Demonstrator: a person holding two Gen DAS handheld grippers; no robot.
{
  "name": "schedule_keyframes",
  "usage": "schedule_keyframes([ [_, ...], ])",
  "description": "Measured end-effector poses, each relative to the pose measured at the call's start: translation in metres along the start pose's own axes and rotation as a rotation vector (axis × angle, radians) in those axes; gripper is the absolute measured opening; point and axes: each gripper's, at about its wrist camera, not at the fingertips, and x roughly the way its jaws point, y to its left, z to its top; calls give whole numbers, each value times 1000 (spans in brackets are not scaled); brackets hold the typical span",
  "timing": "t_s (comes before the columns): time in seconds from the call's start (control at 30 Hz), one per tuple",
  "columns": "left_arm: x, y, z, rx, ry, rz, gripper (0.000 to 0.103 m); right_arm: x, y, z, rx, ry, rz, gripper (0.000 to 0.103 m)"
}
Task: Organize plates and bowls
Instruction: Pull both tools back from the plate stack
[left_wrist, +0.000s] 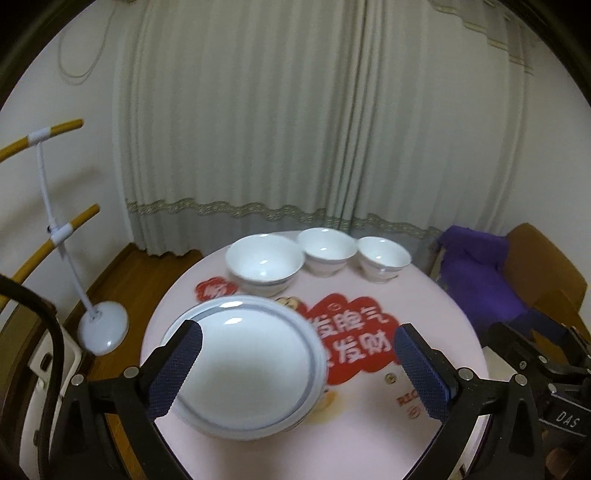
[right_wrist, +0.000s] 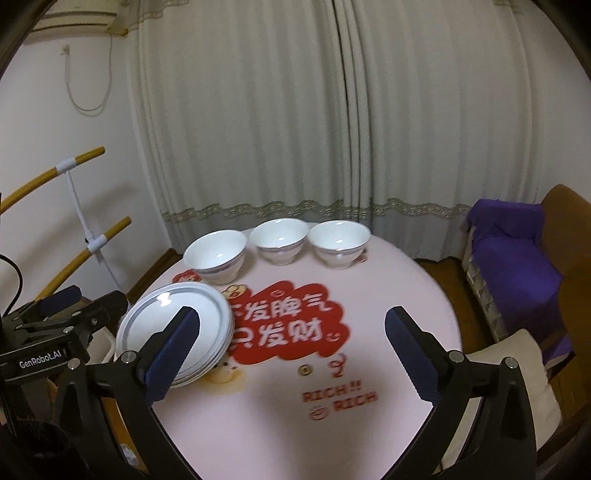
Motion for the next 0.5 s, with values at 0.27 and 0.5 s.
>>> schedule_keyframes([
  [0.27, 33, -10, 31, 42, 12, -49, 102, 23, -26, 17, 16, 12, -23, 103],
  [0.5, 71, -14, 52, 65, 45, -71, 102, 56, -41, 29, 27, 54, -13, 103],
])
